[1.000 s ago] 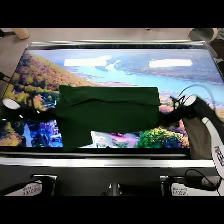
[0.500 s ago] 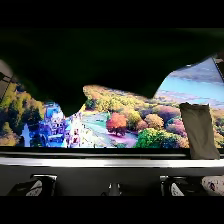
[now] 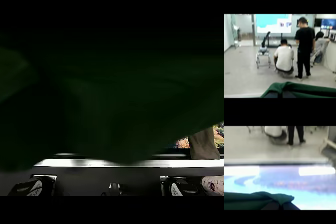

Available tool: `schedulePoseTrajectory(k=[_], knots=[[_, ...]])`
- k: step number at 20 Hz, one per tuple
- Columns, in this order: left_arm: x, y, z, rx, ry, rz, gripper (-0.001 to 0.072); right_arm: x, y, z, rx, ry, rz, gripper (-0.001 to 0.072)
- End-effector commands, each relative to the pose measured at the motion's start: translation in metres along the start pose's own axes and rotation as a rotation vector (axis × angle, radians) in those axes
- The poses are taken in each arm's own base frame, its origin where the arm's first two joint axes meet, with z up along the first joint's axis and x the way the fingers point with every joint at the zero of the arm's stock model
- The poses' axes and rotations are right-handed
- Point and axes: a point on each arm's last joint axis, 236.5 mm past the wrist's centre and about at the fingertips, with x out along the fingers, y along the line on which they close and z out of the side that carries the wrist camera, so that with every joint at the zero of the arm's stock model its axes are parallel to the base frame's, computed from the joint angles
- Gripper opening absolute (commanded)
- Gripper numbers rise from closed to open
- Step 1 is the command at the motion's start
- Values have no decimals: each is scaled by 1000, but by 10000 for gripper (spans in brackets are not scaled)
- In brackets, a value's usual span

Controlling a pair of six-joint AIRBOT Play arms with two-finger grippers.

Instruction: Fold the shirts.

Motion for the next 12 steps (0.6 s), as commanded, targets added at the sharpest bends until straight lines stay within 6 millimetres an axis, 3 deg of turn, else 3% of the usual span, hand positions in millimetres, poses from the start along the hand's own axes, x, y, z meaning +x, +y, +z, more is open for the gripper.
schedulePoseTrajectory(k=[1, 4, 6, 8, 10, 12], knots=[[47, 27, -79, -43, 306, 30, 33, 45, -7, -95, 74, 463, -18, 23], [104, 55, -211, -156, 686, 29, 34, 122, -10, -191, 95, 854, -8, 23], [139, 66, -306, -208, 854, 11, 33, 188, -13, -247, 108, 944, -7, 23], [165, 71, -392, -259, 979, 13, 33, 247, -1, -299, 176, 996, 38, 23], [194, 71, -460, -311, 1040, 17, 34, 304, 9, -331, 238, 977, 75, 23], [227, 70, -503, -355, 1043, 22, 33, 350, 13, -349, 291, 912, 85, 23]])
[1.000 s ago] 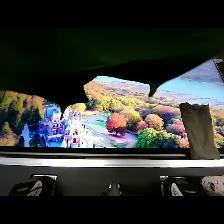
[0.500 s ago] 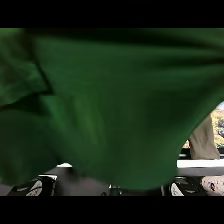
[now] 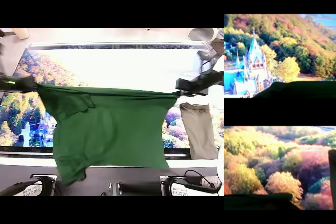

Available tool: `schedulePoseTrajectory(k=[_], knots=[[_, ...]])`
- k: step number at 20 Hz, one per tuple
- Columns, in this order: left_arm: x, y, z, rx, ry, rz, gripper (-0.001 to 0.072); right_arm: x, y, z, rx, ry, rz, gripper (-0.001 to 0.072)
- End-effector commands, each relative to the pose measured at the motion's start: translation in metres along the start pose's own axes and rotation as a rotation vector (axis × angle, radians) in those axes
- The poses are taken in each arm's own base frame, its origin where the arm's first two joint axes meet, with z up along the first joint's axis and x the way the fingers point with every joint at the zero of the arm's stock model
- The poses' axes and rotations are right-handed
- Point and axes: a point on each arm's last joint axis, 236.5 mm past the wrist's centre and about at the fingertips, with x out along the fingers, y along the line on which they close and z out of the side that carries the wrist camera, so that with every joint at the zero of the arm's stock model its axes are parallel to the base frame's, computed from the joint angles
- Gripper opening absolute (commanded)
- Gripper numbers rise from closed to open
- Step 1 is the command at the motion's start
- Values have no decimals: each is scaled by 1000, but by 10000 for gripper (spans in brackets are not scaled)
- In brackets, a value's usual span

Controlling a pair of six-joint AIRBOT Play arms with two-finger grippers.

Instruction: Fold the shirts.

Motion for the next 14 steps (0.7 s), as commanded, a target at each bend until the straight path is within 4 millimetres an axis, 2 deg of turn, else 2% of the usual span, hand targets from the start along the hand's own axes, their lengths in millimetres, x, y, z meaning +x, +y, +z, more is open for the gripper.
schedulePoseTrajectory(k=[1, 3, 5, 7, 8, 10, 12, 13, 14], knots=[[109, 12, -8, -94, 30, -35, 34, 88, 9, 44, 81, -90, 92, 23], [139, 9, 14, -165, -28, -79, 34, 101, 6, 70, 101, -187, 98, 23], [160, 6, 34, -183, -86, -96, 34, 103, 2, 90, 88, -273, 88, 23], [175, 2, 38, -152, -103, -92, 34, 106, 1, 99, 95, -311, 89, 23], [180, -1, 36, -149, -95, -94, 34, 110, 1, 97, 99, -300, 92, 24], [176, -5, 33, -110, -76, -102, 34, 115, 1, 84, 91, -239, 91, 24], [153, -6, 21, 17, 11, -119, 34, 108, 3, 46, 67, -86, 82, 24], [145, -1, 3, 28, 93, -104, 34, 106, 1, 19, 44, 25, 66, 24], [143, 6, -27, -4, 218, -77, 33, 110, -4, -4, 28, 117, 48, 24]])
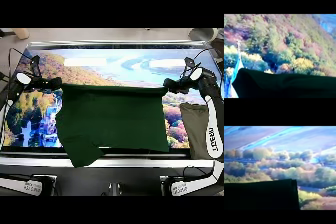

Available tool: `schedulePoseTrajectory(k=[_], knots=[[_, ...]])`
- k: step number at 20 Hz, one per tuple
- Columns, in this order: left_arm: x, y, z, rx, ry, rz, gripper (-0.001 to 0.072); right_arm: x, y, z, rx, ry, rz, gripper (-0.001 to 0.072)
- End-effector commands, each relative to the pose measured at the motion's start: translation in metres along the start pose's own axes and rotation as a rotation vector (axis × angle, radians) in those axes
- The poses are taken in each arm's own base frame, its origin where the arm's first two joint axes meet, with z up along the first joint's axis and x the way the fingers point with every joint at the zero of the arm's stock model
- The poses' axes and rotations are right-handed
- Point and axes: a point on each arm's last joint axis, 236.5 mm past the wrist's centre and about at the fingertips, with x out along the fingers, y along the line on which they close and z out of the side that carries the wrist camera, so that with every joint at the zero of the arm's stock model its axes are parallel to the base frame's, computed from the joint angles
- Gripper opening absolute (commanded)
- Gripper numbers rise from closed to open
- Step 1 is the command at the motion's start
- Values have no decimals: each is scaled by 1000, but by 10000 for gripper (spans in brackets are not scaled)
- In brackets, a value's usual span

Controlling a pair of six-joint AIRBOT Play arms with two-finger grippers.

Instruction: Fold the shirts.

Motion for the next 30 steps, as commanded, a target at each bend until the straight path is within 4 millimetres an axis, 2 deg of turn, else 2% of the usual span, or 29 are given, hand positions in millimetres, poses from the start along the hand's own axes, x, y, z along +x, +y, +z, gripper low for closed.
schedulePoseTrajectory(k=[1, 3, 4, 5, 6, 7, 8, 9, 11, 12, 14, 15, 17, 19, 22, 26, 29, 30], knots=[[-11, 16, -76, -26, 315, 57, 34, -1, -16, -76, -33, 305, -54, 24], [5, 21, -125, -77, 431, 76, 34, 17, -22, -107, 8, 391, -53, 24], [13, 24, -138, -111, 449, 85, 38, 25, -16, -118, 35, 424, -22, 24], [17, 23, -144, -126, 468, 77, 101, 27, -13, -120, 47, 431, -7, 60], [16, 20, -143, -138, 473, 62, 280, 24, -12, -115, 49, 414, -4, 365], [8, 19, -137, -145, 480, 52, 505, 13, -11, -108, 47, 395, -1, 682], [-4, 19, -133, -148, 494, 45, 553, -4, -16, -102, 37, 384, -18, 621], [-20, 21, -133, -136, 522, 33, 548, -20, -21, -102, 34, 388, -33, 616], [-52, 28, -145, -156, 568, 29, 536, -53, -36, -120, 73, 462, -43, 592], [-64, 31, -158, -165, 579, 28, 523, -64, -42, -139, 81, 520, -41, 576], [-80, 36, -212, -211, 623, 36, 523, -69, -50, -176, 127, 559, -35, 551], [-86, 37, -248, -236, 649, 41, 522, -67, -50, -195, 130, 554, -32, 546], [-95, 32, -303, -249, 683, 19, 522, -64, -47, -226, 131, 547, -14, 544], [-94, 18, -330, -289, 658, -29, 521, -63, -43, -241, 147, 537, 2, 544], [-88, 14, -352, -334, 663, -53, 520, -67, -41, -246, 148, 551, 7, 543], [-79, 8, -347, -359, 621, -71, 517, -71, -50, -262, 131, 605, -27, 547], [-75, 3, -347, -328, 618, -71, 401, -61, -57, -285, 141, 639, -48, 569], [-74, 1, -348, -319, 619, -71, 382, -56, -59, -294, 148, 648, -50, 569]])
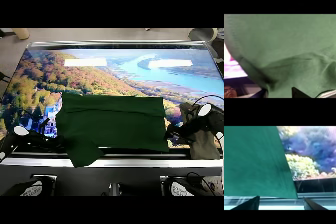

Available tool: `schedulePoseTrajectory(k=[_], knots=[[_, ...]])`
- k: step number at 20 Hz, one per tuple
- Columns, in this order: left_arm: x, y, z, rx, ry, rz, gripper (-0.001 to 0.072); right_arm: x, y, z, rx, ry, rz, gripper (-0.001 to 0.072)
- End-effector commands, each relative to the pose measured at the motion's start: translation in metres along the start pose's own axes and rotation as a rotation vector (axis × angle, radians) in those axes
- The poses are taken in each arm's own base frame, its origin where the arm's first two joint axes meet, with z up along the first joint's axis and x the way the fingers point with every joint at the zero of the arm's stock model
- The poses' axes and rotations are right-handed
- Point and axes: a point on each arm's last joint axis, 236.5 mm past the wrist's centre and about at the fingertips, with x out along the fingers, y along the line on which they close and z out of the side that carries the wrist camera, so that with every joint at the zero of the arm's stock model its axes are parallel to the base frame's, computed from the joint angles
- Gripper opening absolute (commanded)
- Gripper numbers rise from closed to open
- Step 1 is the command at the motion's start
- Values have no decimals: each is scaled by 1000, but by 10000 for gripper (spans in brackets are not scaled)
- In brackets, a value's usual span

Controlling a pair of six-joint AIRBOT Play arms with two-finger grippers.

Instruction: Fold the shirts.

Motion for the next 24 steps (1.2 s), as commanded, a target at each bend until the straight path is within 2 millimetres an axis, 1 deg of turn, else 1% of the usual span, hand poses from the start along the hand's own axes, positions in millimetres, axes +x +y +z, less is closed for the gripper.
schedulePoseTrajectory(k=[1, 2, 3, 5, 6, 7, 8, 9, 10, 11, 12, 13, 14, 15, 16, 17, 18, 19, 21, 23, 24], knots=[[5, -1, 3, 21, -22, 13, 297, 25, -10, -13, 17, 26, -18, 569], [5, 0, 3, 25, -22, 13, 104, 32, -10, -14, 26, 23, -11, 567], [5, -1, 3, 25, -23, 13, 39, 38, -7, -15, 36, 21, 8, 566], [5, -1, 4, 33, -25, 13, 35, 47, 2, -13, 43, -2, 57, 561], [5, -1, 4, 35, -25, 13, 35, 50, 5, -11, 55, -17, 74, 538], [4, -1, 4, 48, -27, 12, 35, 53, 8, -9, 66, -29, 90, 494], [4, -1, 4, 52, -29, 13, 34, 55, 10, -8, 77, -38, 102, 397], [3, -2, 5, 57, -33, 12, 34, 56, 10, -7, 81, -40, 104, 243], [0, -4, 8, 68, -46, 11, 34, 55, 11, -7, 80, -41, 105, 25], [-8, -10, 14, 105, -70, 8, 34, 51, 12, -4, 62, -52, 106, 23], [-22, -21, 24, 147, -109, 3, 33, 40, 15, 4, 25, -82, 109, 23], [-44, -36, 40, 198, -177, 0, 32, 23, 20, 15, -8, -129, 110, 22], [-69, -54, 58, 248, -258, -3, 31, -2, 26, 32, -34, -198, 112, 22], [-98, -72, 81, 288, -358, -5, 29, -27, 35, 49, -41, -267, 126, 22], [-120, -86, 106, 281, -460, -10, 28, -52, 49, 72, -34, -352, 166, 22], [-135, -97, 130, 273, -530, -14, 28, -70, 63, 93, -57, -427, 183, 22], [-140, -105, 150, 277, -549, -15, 29, -81, 75, 115, -100, -487, 166, 22], [-136, -108, 167, 274, -529, -15, 29, -83, 85, 135, -132, -519, 143, 22], [-126, -110, 203, 251, -495, -31, 30, -79, 93, 178, -100, -544, 126, 23], [-116, -111, 237, 202, -458, -46, 30, -68, 95, 208, -72, -511, 133, 23], [-107, -110, 249, 181, -423, -54, 31, -62, 96, 219, -58, -491, 139, 24]])
